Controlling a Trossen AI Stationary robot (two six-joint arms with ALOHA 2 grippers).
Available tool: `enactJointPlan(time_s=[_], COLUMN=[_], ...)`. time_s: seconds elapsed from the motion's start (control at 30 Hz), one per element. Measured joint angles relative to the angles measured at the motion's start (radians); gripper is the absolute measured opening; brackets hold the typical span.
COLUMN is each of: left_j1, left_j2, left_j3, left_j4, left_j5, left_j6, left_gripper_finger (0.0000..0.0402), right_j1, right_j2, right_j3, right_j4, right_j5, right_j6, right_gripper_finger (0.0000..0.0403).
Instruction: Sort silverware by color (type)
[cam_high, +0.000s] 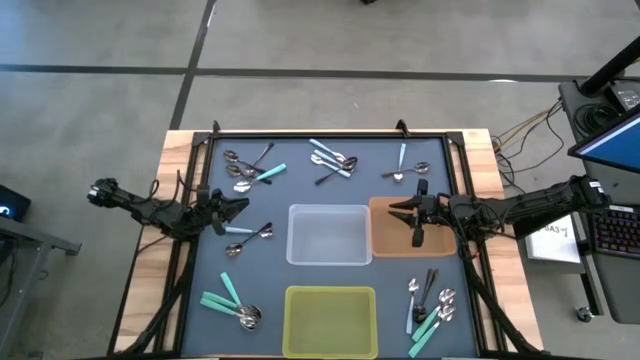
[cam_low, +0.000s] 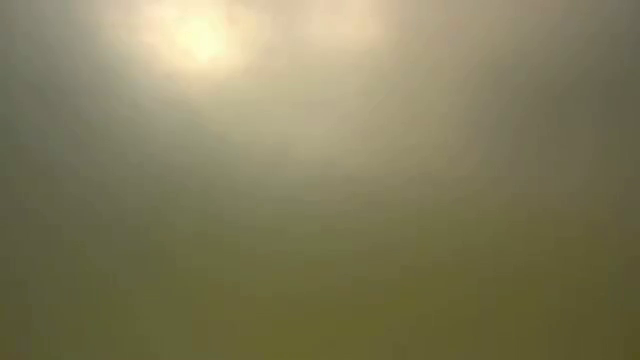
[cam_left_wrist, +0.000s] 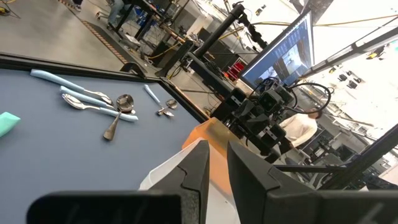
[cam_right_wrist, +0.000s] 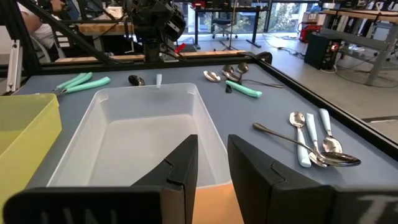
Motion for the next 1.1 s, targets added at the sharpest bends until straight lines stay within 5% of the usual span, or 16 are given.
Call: enactJointPlan(time_s=[0.87,1.1], left_j1=[0.0,0.0], left_j2=[0.0,0.0], left_j3=[0.0,0.0], left_j4=[0.0,0.0], left_j5=[0.0,0.0], left_j6=[0.0,0.0], left_gripper_finger=[0.004,0.004], right_j1=[0.0,0.0], right_j2=[0.0,-0.002], right_j3=[0.0,0.0], right_j4=[0.0,0.055], right_j5=[0.0,0.105], right_j6=[0.0,0.037], right_gripper_finger=[0.0079,0.0079])
